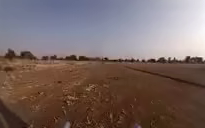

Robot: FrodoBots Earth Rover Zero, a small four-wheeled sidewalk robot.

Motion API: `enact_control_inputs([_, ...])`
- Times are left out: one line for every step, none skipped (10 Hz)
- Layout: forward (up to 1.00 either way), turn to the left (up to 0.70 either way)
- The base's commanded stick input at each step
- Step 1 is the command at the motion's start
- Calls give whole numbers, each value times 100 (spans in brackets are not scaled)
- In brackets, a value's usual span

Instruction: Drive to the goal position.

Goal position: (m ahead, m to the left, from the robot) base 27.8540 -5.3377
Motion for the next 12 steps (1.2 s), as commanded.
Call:
enact_control_inputs([50, 0])
enact_control_inputs([50, 0])
enact_control_inputs([50, 0])
enact_control_inputs([50, 0])
enact_control_inputs([50, 0])
enact_control_inputs([50, 0])
enact_control_inputs([50, 0])
enact_control_inputs([50, 0])
enact_control_inputs([50, 0])
enact_control_inputs([50, 0])
enact_control_inputs([50, 0])
enact_control_inputs([50, 0])
